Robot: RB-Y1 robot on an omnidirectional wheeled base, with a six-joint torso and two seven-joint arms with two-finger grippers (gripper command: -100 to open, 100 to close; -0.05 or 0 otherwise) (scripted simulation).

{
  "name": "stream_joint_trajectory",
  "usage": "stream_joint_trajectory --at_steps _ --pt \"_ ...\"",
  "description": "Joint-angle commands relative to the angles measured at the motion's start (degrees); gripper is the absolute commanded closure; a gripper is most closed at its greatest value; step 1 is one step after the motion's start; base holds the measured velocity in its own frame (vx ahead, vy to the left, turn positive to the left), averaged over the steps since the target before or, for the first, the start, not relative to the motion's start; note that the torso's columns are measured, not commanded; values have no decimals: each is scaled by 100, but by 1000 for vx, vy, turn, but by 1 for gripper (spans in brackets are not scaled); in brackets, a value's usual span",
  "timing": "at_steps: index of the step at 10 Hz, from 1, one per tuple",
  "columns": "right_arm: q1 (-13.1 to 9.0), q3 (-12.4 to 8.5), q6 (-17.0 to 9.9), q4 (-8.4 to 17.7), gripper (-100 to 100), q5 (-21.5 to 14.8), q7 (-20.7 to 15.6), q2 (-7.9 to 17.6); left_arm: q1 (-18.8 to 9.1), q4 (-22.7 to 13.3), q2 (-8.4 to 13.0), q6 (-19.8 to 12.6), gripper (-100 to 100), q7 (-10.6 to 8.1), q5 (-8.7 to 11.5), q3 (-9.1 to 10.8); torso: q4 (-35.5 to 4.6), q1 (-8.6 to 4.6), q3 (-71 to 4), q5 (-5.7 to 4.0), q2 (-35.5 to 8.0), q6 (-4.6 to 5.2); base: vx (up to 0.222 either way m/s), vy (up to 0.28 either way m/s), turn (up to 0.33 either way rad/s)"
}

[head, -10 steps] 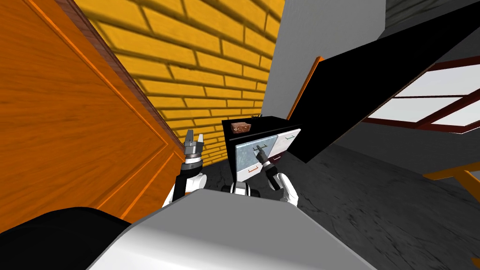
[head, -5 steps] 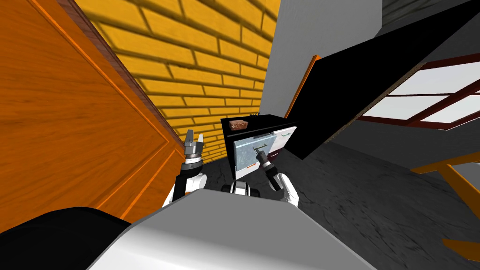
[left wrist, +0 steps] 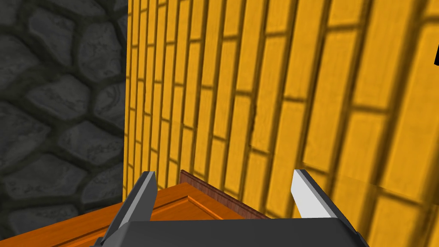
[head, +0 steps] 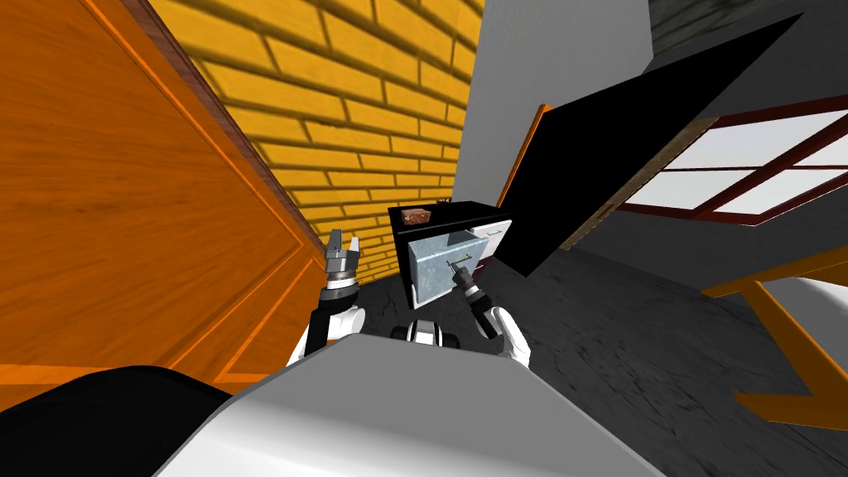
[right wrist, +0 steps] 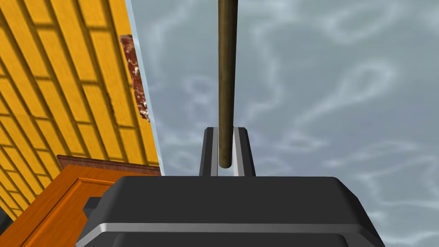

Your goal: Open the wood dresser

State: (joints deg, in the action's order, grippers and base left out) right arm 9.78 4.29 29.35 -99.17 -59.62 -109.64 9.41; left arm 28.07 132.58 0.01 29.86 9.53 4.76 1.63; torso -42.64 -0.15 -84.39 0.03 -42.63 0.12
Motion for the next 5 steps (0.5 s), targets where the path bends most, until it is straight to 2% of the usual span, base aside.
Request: stream_joint_trajectory --at_steps 1,2,3,5 --pt "1 -9 21 -5 100 14 6 8 0 0 0 0 0 0 0 0 -4 9 2 3 -4 -1 -83 -34 -9" --pt "-130 -2 -175 -48 -100 -34 288 241 1 0 0 0 0 0 0 0 6 31 -14 6 27 -10 -55 11 60" --pt "-130 -2 -175 -48 -100 -34 304 241 1 0 -1 0 0 0 0 -1 25 43 -24 8 41 -14 -50 16 35" --pt "-279 5 -375 -112 -100 -79 606 467 1 1 -1 0 0 0 0 -1 39 20 -26 -2 48 -12 -37 22 34"
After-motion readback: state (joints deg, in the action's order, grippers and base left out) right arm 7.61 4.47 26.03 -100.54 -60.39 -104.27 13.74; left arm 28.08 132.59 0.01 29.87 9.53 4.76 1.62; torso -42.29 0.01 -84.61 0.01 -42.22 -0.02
